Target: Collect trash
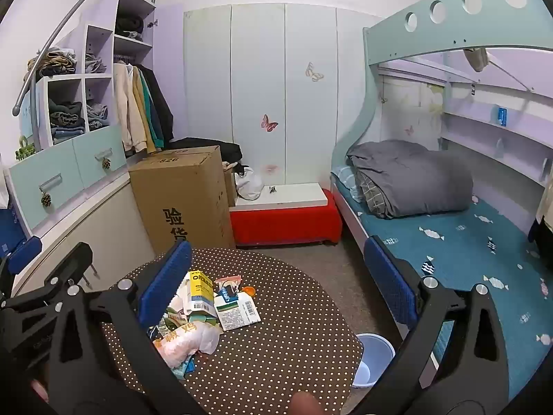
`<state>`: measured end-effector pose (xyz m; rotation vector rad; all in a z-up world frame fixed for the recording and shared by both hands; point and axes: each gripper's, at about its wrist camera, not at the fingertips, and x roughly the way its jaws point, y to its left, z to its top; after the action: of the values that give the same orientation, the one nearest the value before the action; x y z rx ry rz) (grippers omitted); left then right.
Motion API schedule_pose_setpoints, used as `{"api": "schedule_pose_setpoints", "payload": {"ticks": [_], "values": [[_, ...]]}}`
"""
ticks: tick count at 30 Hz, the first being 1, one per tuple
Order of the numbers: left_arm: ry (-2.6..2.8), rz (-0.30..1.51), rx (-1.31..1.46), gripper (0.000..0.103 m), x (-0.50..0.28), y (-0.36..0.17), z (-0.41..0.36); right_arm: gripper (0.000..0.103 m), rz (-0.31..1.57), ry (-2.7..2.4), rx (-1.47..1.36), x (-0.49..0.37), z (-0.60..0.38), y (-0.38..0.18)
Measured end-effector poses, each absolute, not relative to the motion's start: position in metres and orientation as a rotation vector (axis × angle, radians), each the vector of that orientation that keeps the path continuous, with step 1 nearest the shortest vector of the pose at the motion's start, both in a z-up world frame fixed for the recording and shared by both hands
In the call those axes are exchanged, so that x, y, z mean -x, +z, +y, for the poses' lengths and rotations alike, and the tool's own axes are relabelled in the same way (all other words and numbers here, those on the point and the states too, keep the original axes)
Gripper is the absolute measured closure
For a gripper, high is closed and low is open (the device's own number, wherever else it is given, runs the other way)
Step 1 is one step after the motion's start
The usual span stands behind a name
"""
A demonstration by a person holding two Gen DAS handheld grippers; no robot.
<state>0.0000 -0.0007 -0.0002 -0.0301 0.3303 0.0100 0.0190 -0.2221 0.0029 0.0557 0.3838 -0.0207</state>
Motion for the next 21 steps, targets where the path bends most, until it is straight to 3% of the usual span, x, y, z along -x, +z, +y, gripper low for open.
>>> {"api": "schedule_pose_setpoints", "payload": {"ticks": [21], "values": [[0.014, 0.336, 0.031, 0.004, -0.0025, 0.0025, -0.0004, 0.006, 0.381, -0.02, -0.062, -0.0206, -0.2241, 0.0024]]}}
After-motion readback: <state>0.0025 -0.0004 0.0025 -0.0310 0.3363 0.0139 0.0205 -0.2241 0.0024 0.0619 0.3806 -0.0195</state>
